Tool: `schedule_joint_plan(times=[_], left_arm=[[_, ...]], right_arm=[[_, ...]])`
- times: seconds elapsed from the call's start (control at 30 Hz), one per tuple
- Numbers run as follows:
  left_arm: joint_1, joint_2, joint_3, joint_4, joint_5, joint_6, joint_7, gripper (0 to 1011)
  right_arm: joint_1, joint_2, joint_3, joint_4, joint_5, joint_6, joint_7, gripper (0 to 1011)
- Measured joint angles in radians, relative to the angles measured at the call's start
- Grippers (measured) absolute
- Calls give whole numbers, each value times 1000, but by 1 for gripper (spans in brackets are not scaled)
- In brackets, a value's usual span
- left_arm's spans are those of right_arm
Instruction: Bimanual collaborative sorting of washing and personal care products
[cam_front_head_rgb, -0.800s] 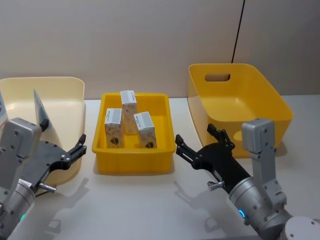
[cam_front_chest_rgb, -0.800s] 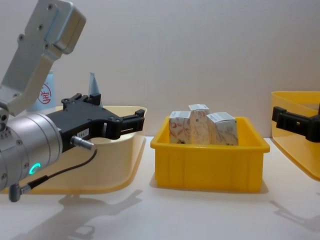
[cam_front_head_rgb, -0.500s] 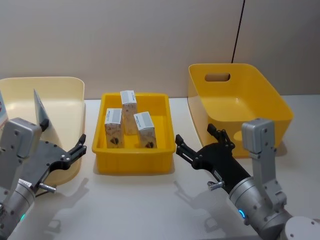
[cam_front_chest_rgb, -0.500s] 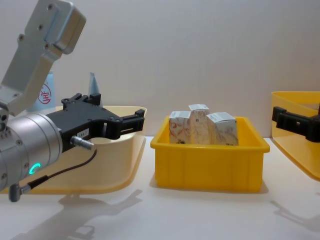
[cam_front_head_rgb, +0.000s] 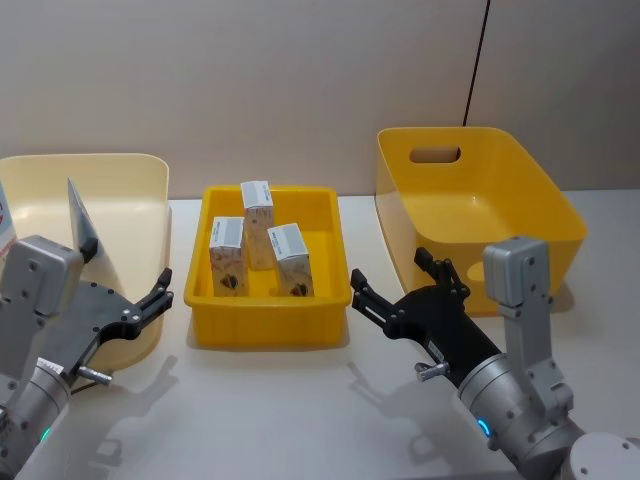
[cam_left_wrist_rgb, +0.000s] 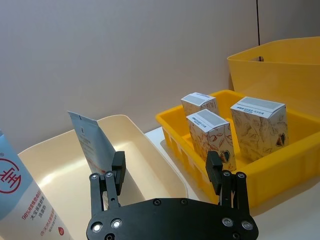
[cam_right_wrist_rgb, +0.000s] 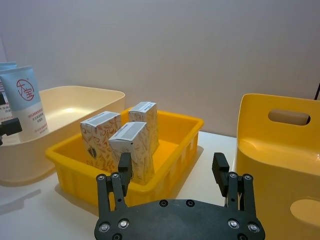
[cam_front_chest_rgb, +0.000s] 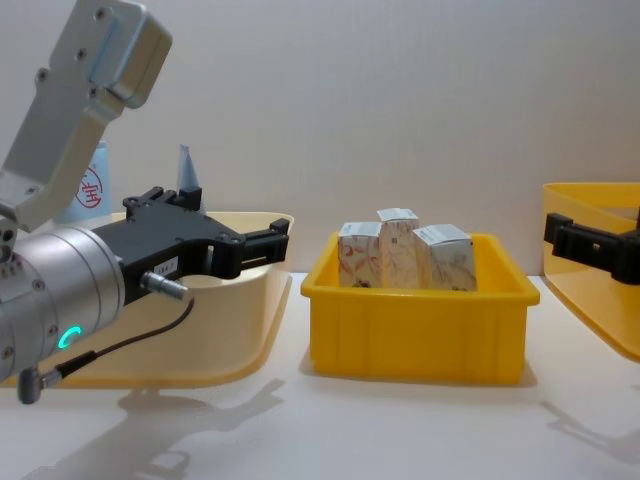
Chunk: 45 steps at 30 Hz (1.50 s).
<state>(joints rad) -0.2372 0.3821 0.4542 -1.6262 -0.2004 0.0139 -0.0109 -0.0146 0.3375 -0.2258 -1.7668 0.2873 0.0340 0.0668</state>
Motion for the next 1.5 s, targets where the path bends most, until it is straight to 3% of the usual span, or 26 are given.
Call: schedule_joint_plan(times=[1.5], left_arm=[[0, 0, 0, 0, 0, 0, 0, 1003]], right_arm=[[0, 0, 0, 0, 0, 0, 0, 1001]])
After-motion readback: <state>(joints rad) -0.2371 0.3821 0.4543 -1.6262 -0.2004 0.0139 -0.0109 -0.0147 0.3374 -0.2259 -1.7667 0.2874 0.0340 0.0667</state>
